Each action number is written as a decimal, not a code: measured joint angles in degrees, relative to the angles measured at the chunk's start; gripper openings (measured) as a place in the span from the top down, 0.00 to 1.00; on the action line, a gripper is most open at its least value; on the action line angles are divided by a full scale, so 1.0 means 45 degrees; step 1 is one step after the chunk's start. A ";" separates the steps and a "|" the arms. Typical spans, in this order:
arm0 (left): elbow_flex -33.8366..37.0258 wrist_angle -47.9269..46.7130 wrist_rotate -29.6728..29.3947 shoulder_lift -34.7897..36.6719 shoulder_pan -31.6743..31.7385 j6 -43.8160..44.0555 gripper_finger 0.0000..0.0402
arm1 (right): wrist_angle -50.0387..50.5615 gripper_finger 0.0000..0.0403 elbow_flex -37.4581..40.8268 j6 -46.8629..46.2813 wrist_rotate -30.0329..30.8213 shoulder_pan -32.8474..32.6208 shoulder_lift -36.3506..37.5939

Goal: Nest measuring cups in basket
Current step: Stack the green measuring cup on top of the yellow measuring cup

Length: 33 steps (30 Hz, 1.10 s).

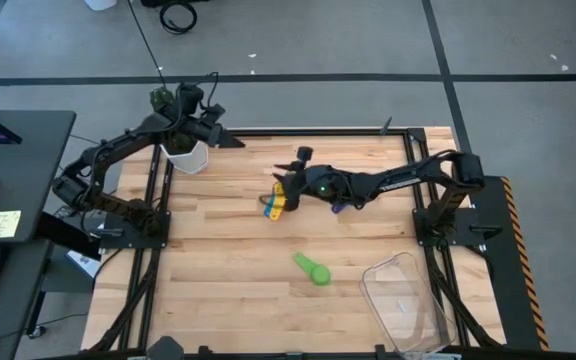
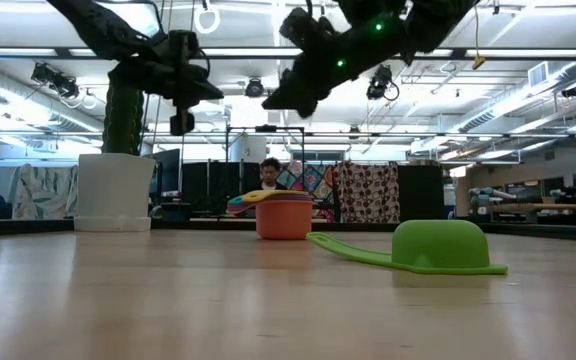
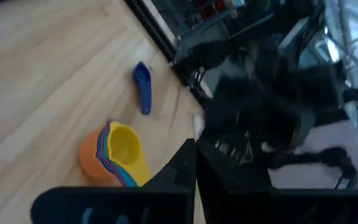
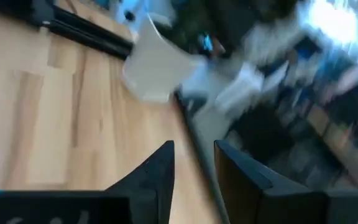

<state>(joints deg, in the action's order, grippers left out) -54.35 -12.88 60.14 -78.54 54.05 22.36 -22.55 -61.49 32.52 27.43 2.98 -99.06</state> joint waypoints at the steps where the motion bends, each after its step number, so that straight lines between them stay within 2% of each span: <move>1: 0.0000 -0.0264 -0.0024 0.0000 -0.0127 -0.0223 0.97 | 0.0786 0.71 -0.0066 -0.1254 0.0087 0.0005 0.0209; 3: 0.0000 -0.0923 -0.0150 0.0000 -0.0458 -0.0728 0.97 | 0.2422 0.71 -0.0191 -0.3682 -0.0429 0.0014 0.0658; 5: 0.0000 -0.1604 -0.0443 -0.0005 -0.0850 -0.0996 0.97 | 0.3838 0.72 -0.0272 -0.5729 -0.1640 0.0015 0.1137; 7: 0.0000 -0.2021 -0.0565 -0.0006 -0.1239 -0.1122 0.97 | 0.5040 0.72 -0.0283 -0.6836 -0.3057 0.0015 0.1651; 14: 0.0000 -0.2238 0.0177 -0.0010 -0.2664 -0.0250 0.97 | 0.9637 0.74 -0.0301 -0.7331 -0.8263 -0.0102 0.3410; 18: 0.0000 -0.2157 -0.0304 -0.0010 -0.3965 -0.0733 0.97 | 1.2751 0.75 -0.0306 -0.7188 -1.0552 -0.0104 0.4061; 21: -0.0005 -0.1714 -0.1253 -0.0032 -0.4975 0.0004 0.97 | 1.4766 0.75 -0.0306 -0.6659 -1.1182 -0.0176 0.4273; 24: 0.0000 -0.1501 -0.2232 -0.0058 -0.6028 0.0697 0.97 | 1.6650 0.75 -0.0301 -0.6259 -1.1266 -0.0264 0.4273; 26: 0.0000 -0.1492 -0.2424 -0.0058 -0.6768 0.0905 0.97 | 1.7569 0.75 -0.0301 -0.5785 -1.1244 -0.0287 0.4180; 29: -0.0005 -0.1398 -0.3082 -0.0058 -0.7774 0.1943 0.97 | 1.8361 0.75 -0.0301 -0.5317 -1.1143 -0.0322 0.4102; 33: 0.0000 -0.1445 -0.5131 -0.0179 -0.9015 0.3870 0.97 | 1.8448 0.75 -0.0301 -0.4910 -1.1144 -0.0399 0.4117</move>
<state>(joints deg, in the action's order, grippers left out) -54.35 -19.38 37.05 -79.35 13.48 39.78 60.47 -62.85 10.42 -22.72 1.19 -80.53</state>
